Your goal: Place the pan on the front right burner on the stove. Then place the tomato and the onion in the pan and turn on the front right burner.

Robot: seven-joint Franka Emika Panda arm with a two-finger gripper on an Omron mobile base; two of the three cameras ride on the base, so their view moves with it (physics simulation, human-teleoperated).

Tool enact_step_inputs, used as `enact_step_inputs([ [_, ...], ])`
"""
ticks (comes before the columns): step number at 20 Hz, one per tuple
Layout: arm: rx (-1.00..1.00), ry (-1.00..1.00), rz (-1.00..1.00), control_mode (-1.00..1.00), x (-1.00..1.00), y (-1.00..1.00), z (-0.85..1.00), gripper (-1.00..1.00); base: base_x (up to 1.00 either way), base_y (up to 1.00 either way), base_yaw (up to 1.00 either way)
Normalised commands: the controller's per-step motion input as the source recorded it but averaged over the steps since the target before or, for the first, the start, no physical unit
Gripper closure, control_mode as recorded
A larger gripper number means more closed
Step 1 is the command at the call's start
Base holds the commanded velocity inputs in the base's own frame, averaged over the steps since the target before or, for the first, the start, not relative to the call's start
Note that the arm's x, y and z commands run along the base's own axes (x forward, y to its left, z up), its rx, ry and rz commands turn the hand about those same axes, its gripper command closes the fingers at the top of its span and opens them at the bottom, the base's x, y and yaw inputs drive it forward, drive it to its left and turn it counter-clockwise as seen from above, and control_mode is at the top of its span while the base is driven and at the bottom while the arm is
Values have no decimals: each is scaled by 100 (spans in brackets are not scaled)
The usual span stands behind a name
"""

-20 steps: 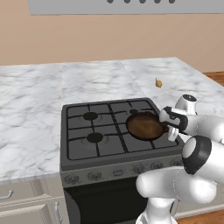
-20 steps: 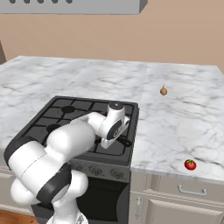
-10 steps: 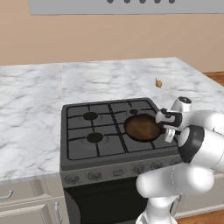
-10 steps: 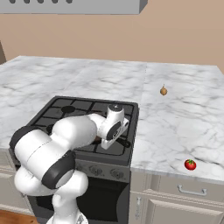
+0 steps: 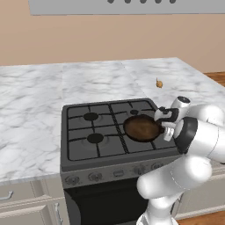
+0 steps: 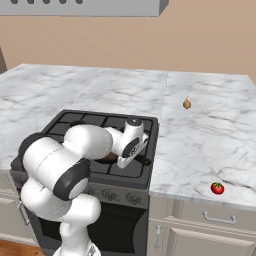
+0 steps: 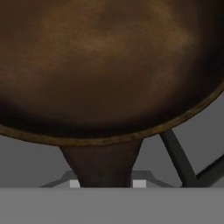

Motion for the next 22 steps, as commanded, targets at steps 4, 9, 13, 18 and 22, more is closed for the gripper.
enact_step_inputs([
  [4,0,0,0,-100,19,0,-11,100,0,0,0],
  [9,0,0,1,-100,13,0,-19,100,0,0,0],
  [13,0,0,3,-100,1,-14,-25,100,0,0,0],
  [18,0,0,1,-100,-7,-19,-21,-100,0,0,0],
  [22,0,0,0,-100,-18,-21,-15,-100,0,0,0],
])
